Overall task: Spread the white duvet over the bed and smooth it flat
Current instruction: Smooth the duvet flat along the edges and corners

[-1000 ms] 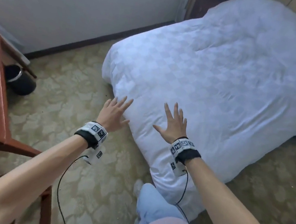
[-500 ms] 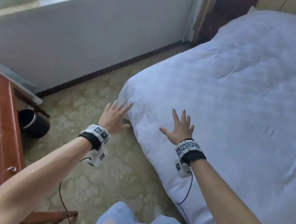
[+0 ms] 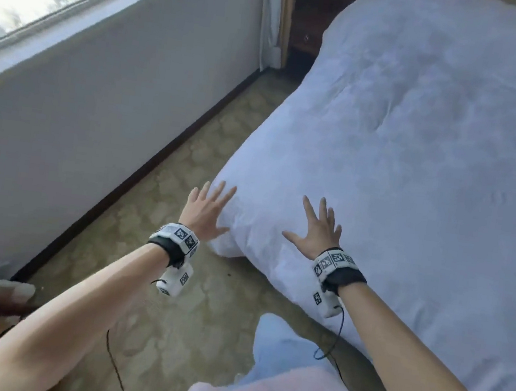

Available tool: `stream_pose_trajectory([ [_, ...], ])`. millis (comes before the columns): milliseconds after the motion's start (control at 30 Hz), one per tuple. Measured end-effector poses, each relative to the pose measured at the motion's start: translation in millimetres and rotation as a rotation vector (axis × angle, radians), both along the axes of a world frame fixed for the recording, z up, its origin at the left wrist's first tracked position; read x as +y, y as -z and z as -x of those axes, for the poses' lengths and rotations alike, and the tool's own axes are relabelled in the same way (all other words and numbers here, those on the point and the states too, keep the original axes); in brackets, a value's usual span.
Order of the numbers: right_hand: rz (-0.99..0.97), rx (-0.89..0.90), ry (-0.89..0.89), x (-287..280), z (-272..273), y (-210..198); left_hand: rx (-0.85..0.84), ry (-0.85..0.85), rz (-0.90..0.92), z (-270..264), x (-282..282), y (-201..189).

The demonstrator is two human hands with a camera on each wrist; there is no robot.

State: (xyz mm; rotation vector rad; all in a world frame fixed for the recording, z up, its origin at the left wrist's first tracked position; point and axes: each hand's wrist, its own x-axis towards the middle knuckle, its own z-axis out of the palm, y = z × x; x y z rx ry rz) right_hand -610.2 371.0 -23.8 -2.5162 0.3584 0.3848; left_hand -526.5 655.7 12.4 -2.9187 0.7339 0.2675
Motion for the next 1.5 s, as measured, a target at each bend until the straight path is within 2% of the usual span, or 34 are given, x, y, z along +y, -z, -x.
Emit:
stream_pose_trajectory([
  [100,0.000,0.010,0.102,16.1,-47.3,2.7,0.005,0.100,-0.001,-72.3,8.1,-0.7],
  [367,-0.046,0.035,0.310,52.2,-209.0,46.5,0.057,0.302,-0.051,-272.1,13.4,30.2],
  [467,-0.053,0.036,0.347,61.9,-265.3,37.7,0.053,0.339,-0.056,-341.9,18.4,14.8],
  [633,-0.083,0.017,0.513,60.0,-335.0,15.5,0.060,0.448,-0.044,-454.3,8.5,-3.1],
  [700,-0.091,0.032,0.588,56.7,-357.4,21.1,0.072,0.534,-0.065,-496.1,-5.9,5.8],
  [800,-0.137,0.041,0.769,61.4,-374.8,49.6,0.115,0.718,-0.139,-546.8,-39.2,42.2],
  [900,-0.178,0.097,1.001,89.7,-372.1,87.2,0.158,0.952,-0.242,-577.8,-76.2,90.4],
  [1000,-0.239,0.198,1.256,150.9,-361.6,118.7,0.212,1.239,-0.356,-585.7,-103.1,125.1],
  [1067,-0.286,0.243,1.365,200.2,-362.8,140.5,0.206,1.433,-0.392,-583.3,-109.9,146.0],
  [1167,-0.364,0.315,1.449,270.6,-381.5,167.5,0.189,1.631,-0.459,-576.5,-106.1,173.3],
  [1267,-0.409,0.399,1.462,331.5,-407.7,185.6,0.237,1.678,-0.540,-576.1,-76.0,198.5],
  [1367,-0.434,0.429,1.460,368.8,-436.8,208.8,0.292,1.631,-0.615,-582.5,-33.1,229.2],
  [1500,-0.422,0.235,1.428,379.7,-459.7,272.1,0.265,1.678,-0.617,-586.7,2.9,305.1],
])
